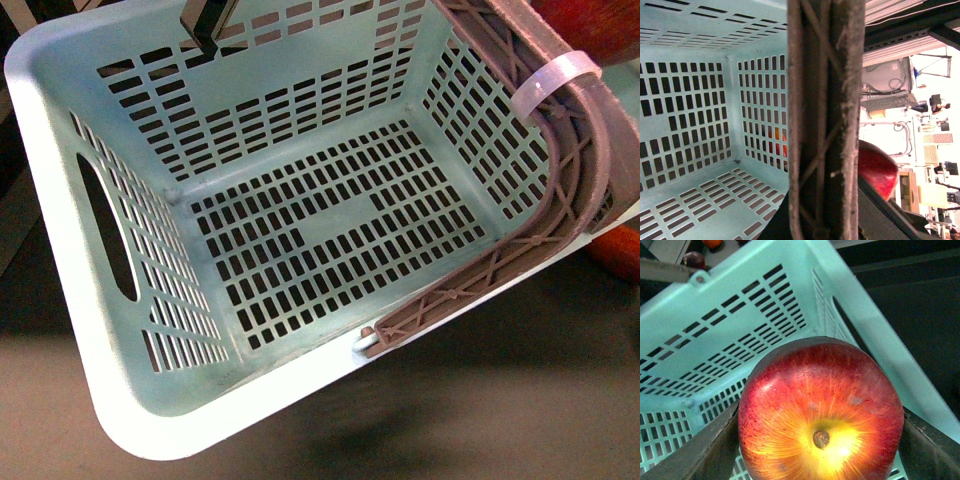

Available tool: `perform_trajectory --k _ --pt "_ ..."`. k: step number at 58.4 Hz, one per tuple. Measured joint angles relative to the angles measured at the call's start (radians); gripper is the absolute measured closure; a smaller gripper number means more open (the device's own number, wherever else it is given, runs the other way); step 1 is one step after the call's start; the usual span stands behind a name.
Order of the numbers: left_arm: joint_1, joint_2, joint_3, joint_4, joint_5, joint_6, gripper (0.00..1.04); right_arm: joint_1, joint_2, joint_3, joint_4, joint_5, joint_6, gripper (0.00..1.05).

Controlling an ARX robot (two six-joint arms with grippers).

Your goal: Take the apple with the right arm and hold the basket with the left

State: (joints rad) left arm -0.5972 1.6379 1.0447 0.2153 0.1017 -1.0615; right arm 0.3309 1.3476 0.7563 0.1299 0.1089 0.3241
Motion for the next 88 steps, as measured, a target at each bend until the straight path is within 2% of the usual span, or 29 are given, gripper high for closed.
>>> perform_trajectory --k 5,30,32,34,38,42,49,54,61,80,83,88 --pt "0.0 0.0 0.0 0.0 0.0 0.0 0.99 0.003 0.0 0.0 -0.002 0.029 0.01 0.07" --pt "0.002 0.004 0.0 -0.001 -0.001 0.003 0.99 -0.011 -0.039 -0.007 0.006 0.067 0.022 0.1" --pt "0.002 0.004 0.0 -0.001 -0.001 0.002 0.99 -0.01 -0.038 -0.045 0.118 0.119 -0.018 0.14" --pt "0.002 0.004 0.0 -0.001 0.0 0.002 0.99 -0.015 -0.042 -0.113 0.292 0.162 -0.088 0.21" --pt "0.0 0.004 0.0 -0.001 0.002 0.003 0.99 -0.037 -0.064 -0.217 0.497 0.163 -0.184 0.32" --pt "0.0 0.004 0.0 -0.001 0.003 0.0 0.99 -0.063 -0.103 -0.298 0.615 0.152 -0.244 0.42" --pt "0.0 0.004 0.0 -0.001 -0.001 0.003 0.99 -0.106 -0.192 -0.392 0.665 0.11 -0.289 0.61" --pt "0.0 0.004 0.0 -0.001 0.0 0.002 0.99 -0.142 -0.254 -0.47 0.668 0.074 -0.303 0.81" --pt "0.0 0.004 0.0 -0.001 -0.001 0.003 0.99 -0.179 -0.337 -0.543 0.658 0.037 -0.319 1.03" --pt "0.0 0.004 0.0 -0.001 0.002 0.002 0.99 -0.246 -0.531 -0.655 0.573 -0.032 -0.319 1.03" --pt "0.001 0.004 0.0 -0.001 -0.001 0.003 0.99 -0.293 -0.57 -0.669 0.548 -0.095 -0.319 1.03" --pt "0.0 0.004 0.0 -0.001 -0.002 0.003 0.99 -0.327 -0.649 -0.694 0.496 -0.104 -0.319 1.03"
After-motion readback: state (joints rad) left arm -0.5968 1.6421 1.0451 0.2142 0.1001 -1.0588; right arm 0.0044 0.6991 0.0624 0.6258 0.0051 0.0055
